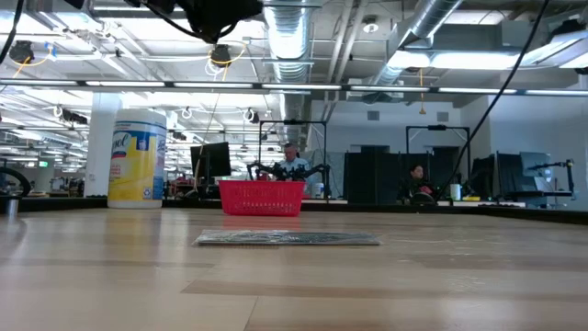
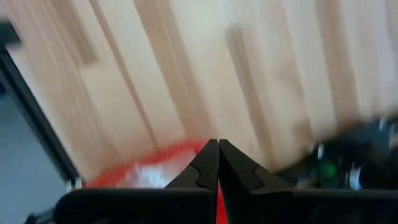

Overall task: Pick & Place Travel size toiletries
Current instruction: Put the comb into the orange basket

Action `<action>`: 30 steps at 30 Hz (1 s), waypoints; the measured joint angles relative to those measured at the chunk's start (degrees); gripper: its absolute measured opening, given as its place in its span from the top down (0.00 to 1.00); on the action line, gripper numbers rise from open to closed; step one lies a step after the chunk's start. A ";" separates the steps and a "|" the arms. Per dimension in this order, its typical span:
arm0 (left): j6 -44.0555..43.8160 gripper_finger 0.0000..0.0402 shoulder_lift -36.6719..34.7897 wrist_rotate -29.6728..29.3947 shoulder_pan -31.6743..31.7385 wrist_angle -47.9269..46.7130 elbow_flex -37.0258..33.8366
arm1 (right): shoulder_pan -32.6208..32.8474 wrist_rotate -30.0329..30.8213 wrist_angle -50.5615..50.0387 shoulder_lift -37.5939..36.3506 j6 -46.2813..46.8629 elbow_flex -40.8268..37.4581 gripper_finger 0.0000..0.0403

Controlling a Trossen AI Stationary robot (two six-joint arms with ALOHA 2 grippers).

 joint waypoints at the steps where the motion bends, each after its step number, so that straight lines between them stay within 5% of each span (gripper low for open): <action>1: -0.57 0.29 0.00 0.20 0.00 -0.75 0.00 | -1.04 1.78 0.88 0.00 -1.74 0.00 1.00; 10: -10.67 0.35 0.16 3.79 0.00 -2.04 -6.41 | -10.90 15.44 16.44 0.00 -25.85 0.00 1.00; 16: -12.30 0.60 4.61 3.73 -0.81 -1.33 -6.34 | -16.52 24.42 28.83 -0.04 -35.02 -2.27 1.00; 21: -11.05 0.94 12.90 8.24 -1.29 -1.43 -2.66 | -20.10 22.06 43.68 0.03 -40.64 -11.58 1.00; 30: -10.28 1.00 27.09 9.00 -1.16 -7.34 5.64 | -22.02 17.47 75.34 0.09 -49.06 -27.80 1.00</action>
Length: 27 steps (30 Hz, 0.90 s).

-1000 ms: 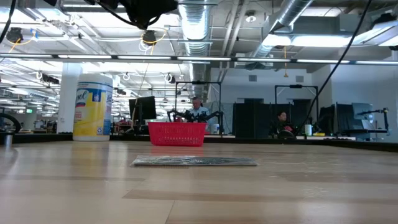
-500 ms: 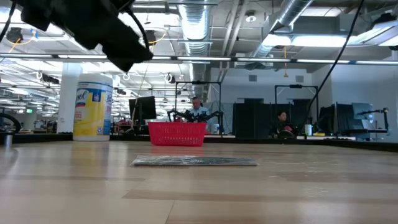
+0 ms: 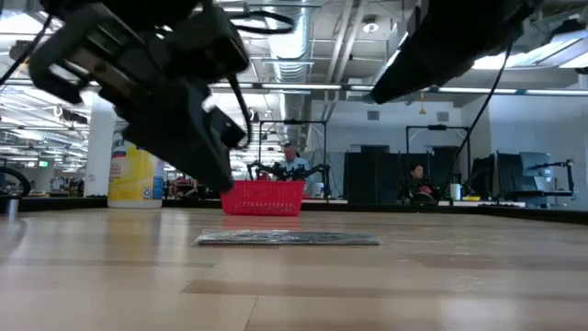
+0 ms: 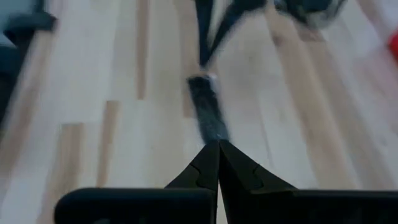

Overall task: Pick & Place Travel size toiletries
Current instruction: Put the comb into the orange basket

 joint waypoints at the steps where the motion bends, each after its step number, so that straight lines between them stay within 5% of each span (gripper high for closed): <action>1: 0.13 1.00 0.90 -0.01 0.03 -0.10 0.63 | -0.33 0.00 2.35 -0.02 -0.07 -1.09 1.00; 16: 1.92 1.00 3.77 1.11 2.46 -6.28 2.12 | -7.88 0.39 14.22 -0.02 -11.38 -4.94 1.00; 27: 1.43 1.00 3.70 -1.52 5.01 -8.07 1.05 | -11.94 -0.28 14.57 -0.04 -11.55 -4.94 1.00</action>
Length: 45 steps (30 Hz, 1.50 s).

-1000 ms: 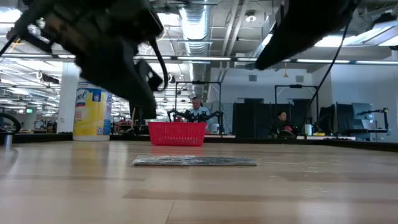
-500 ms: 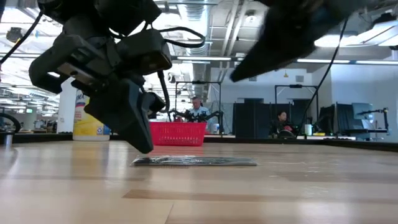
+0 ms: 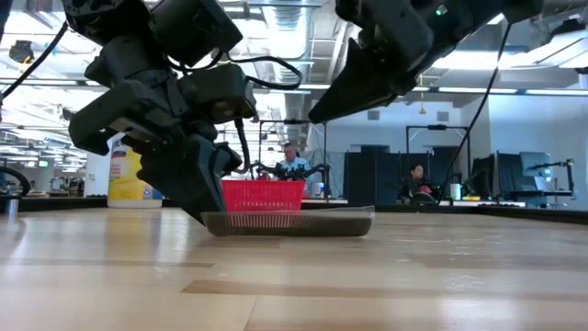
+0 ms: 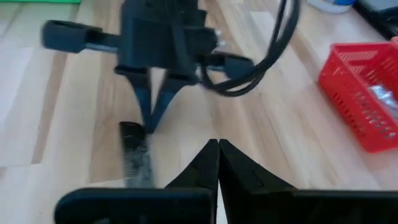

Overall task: Pick & Place Travel size toiletries
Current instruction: Put the comb into the orange basket

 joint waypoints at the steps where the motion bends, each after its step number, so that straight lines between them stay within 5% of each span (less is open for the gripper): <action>1: 0.02 1.00 -0.06 -0.03 0.15 -0.19 -0.06 | 0.02 -1.23 0.00 0.00 0.03 0.00 1.00; 7: 0.00 1.00 -0.07 -0.03 0.25 -0.36 -0.15 | 0.80 -13.14 0.24 1.31 -0.34 0.09 1.00; 12: 0.00 1.00 -0.04 -0.14 0.25 -0.42 -0.19 | 3.37 -14.67 1.48 6.20 0.62 0.13 0.96; 22: 0.02 1.00 0.03 0.11 0.28 -0.19 -0.23 | 5.24 -12.66 -4.65 13.21 7.51 5.28 0.48; 28: 0.12 1.00 0.04 0.21 0.27 0.13 -0.26 | 6.98 -0.29 -7.23 13.20 2.75 7.65 0.27; 32: 0.13 1.00 0.05 0.21 0.27 0.17 -0.26 | 7.02 4.87 -8.12 13.20 1.84 7.65 0.24; 45: 0.24 1.00 0.07 0.33 0.27 0.21 -0.27 | 6.85 3.85 -8.80 13.56 1.59 7.64 0.25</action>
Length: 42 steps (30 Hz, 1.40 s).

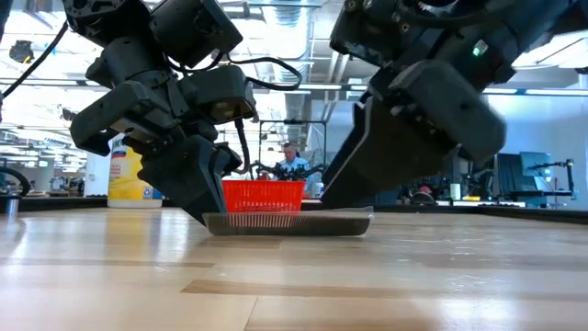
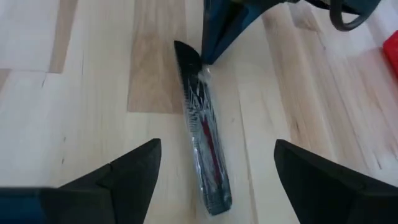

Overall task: Pick & Place Travel size toiletries
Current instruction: Put the comb into the orange basket

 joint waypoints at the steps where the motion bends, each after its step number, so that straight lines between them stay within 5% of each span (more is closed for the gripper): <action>1: 0.00 1.00 0.00 0.01 0.00 0.01 -0.01 | -0.02 0.02 0.46 0.41 -0.25 0.06 0.25; 18: 0.68 1.00 0.02 0.99 0.00 0.74 -0.07 | -1.55 2.49 -2.65 10.04 -3.37 9.39 0.25; 27: 0.68 1.00 0.04 1.19 -0.13 0.90 -0.07 | -5.38 1.90 -4.24 10.20 -3.16 9.72 0.35; 34: 0.85 1.00 0.04 1.69 -0.13 0.96 -0.05 | -8.17 -2.75 -4.72 10.15 -2.93 9.66 0.53; 42: 1.04 1.00 0.04 1.76 -0.13 0.99 -0.05 | -8.62 -11.04 -4.70 10.17 -3.98 9.61 0.87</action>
